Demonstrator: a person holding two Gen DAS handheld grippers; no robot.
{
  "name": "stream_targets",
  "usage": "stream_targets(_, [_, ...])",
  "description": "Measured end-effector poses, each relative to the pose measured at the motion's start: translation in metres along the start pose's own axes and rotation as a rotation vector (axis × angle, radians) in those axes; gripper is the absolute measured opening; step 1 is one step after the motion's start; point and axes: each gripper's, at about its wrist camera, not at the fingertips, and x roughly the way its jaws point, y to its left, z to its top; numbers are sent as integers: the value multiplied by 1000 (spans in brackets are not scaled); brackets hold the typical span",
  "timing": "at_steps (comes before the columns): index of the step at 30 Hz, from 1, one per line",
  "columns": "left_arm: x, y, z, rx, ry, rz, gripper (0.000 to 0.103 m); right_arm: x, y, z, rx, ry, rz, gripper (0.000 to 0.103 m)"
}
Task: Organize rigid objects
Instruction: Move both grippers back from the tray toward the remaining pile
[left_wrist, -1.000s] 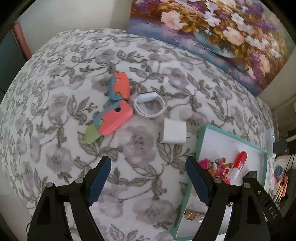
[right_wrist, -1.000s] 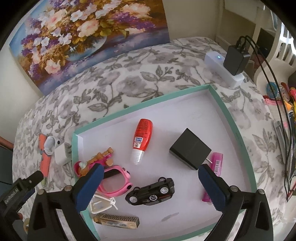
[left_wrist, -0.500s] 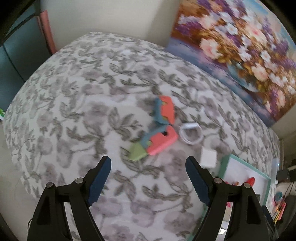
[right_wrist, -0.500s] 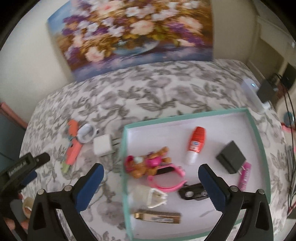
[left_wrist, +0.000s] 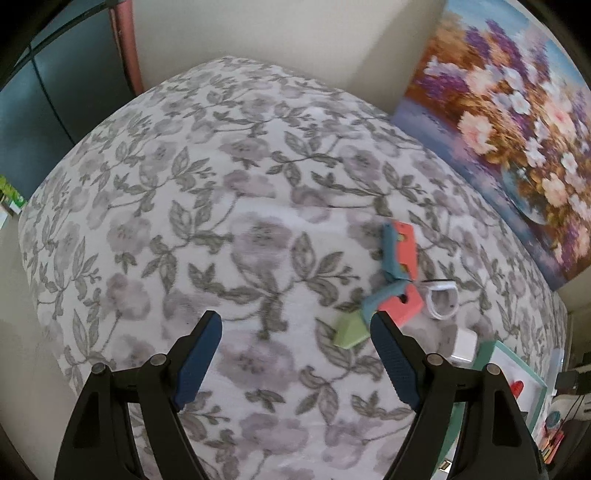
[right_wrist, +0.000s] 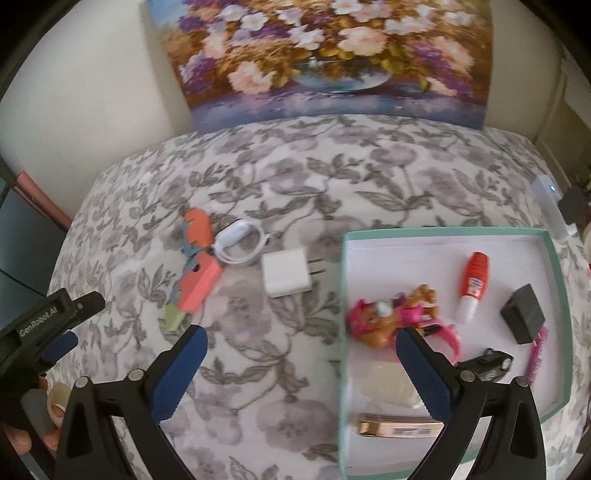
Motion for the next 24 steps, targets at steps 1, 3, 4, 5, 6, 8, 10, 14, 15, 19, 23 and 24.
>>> stream_targets(1, [2, 3, 1, -6, 5, 1, 83, 2, 4, 0, -7, 3, -1, 103])
stream_targets(3, [5, 7, 2, -15, 11, 0, 83, 6, 10, 0, -19, 11, -2, 103])
stream_targets(4, [8, 8, 3, -17, 15, 0, 83, 8, 12, 0, -25, 14, -3, 103])
stream_targets(5, [9, 8, 3, -16, 17, 0, 83, 10, 13, 1, -28, 17, -6, 103])
stream_targets(6, [11, 8, 3, -14, 20, 1, 83, 12, 14, 2, -30, 18, -8, 103])
stream_targets(8, [17, 6, 4, -7, 26, 2, 83, 16, 15, 4, -33, 22, -12, 103])
stream_targets(10, [25, 1, 4, 6, 36, -9, 83, 20, 14, 7, -34, 23, -16, 103])
stream_targets(14, [40, -9, 3, 34, 64, -37, 83, 26, 12, 13, -23, 27, -20, 103])
stream_targets(15, [43, -13, 3, 42, 67, -43, 83, 28, 12, 15, -22, 27, -19, 103])
stream_targets(19, [51, -29, 1, 85, 59, -69, 83, 34, 10, 23, -21, 25, -15, 103])
stream_targets(23, [62, -55, -4, 186, 61, -94, 83, 43, 2, 30, 11, 39, 6, 103])
stream_targets(24, [65, -58, -5, 199, 63, -99, 83, 45, -1, 31, 23, 40, 10, 103])
